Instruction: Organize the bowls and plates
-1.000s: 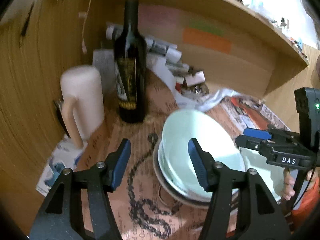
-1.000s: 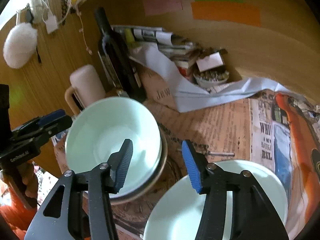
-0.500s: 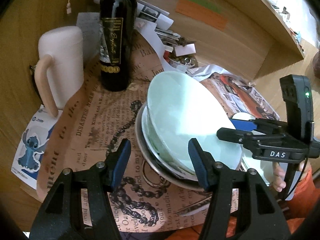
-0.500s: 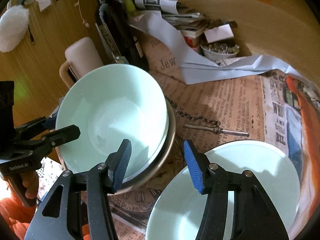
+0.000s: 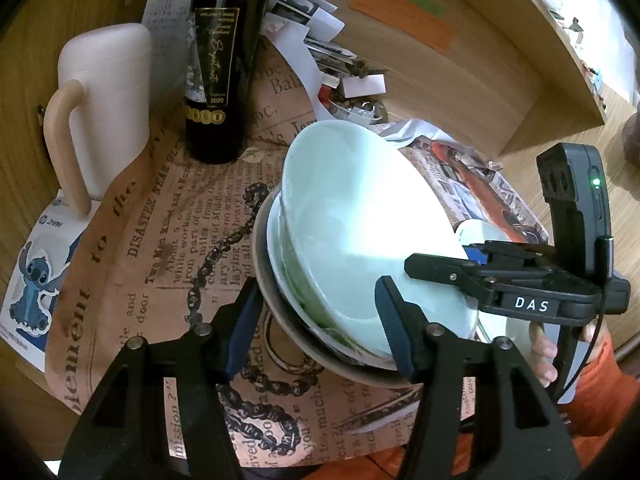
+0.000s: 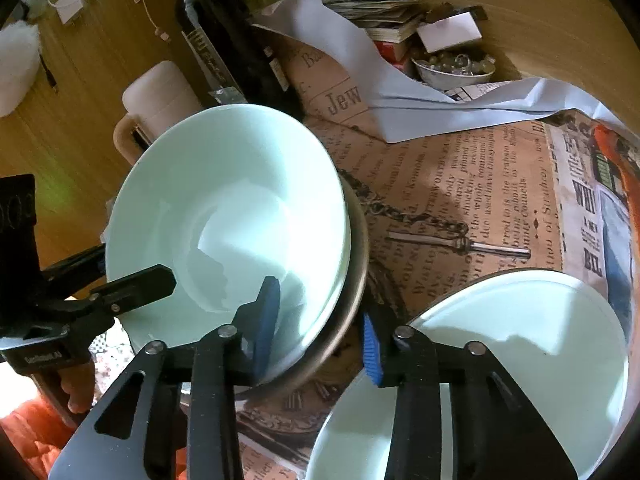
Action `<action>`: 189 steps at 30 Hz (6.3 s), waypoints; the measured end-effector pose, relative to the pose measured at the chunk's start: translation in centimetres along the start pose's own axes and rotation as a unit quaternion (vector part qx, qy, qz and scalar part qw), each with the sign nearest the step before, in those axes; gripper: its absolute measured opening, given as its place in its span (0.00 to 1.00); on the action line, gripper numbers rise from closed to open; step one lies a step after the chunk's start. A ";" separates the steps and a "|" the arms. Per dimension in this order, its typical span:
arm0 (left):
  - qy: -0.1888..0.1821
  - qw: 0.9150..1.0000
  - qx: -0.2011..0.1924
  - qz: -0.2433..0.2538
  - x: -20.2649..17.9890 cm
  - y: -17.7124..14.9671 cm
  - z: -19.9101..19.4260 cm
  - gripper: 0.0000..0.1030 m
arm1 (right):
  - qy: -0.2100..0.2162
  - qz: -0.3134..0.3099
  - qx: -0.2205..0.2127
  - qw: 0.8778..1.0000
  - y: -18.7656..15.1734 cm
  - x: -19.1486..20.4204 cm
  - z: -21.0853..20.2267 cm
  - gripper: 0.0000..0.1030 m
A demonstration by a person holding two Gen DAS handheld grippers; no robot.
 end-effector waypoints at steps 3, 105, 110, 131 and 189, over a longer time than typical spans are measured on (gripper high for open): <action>0.005 1.000 0.000 0.000 0.0 -0.1 0.0 0.56 | -0.013 -0.006 -0.004 1.000 0.0 0.2 0.0 0.32; -0.073 0.993 0.008 0.097 -17.9 -0.6 4.5 0.56 | -0.084 0.141 -0.124 0.979 -8.1 -11.2 -12.1 0.32; -0.069 0.991 -0.001 0.116 -18.1 -0.7 4.7 0.56 | -0.080 0.142 -0.125 0.979 -8.0 -11.6 -11.8 0.32; -0.023 0.976 -0.159 0.144 -18.0 2.2 -4.3 0.64 | -0.134 0.099 -0.255 0.952 -7.4 -9.5 -19.4 0.69; 0.009 0.941 -0.297 0.160 -19.2 1.4 -11.8 0.99 | -0.160 0.029 -0.385 0.908 -8.0 -3.2 -26.3 1.00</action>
Point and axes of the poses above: each gripper's, at about its wrist camera, not at the fingertips, and z roughly the way its jaws point, x to its left, y to its top, the point moved 10 cm from there along z, roughly the way its jaws point, and after that the axes turned 5 degrees about x, right-handed, at the moved point
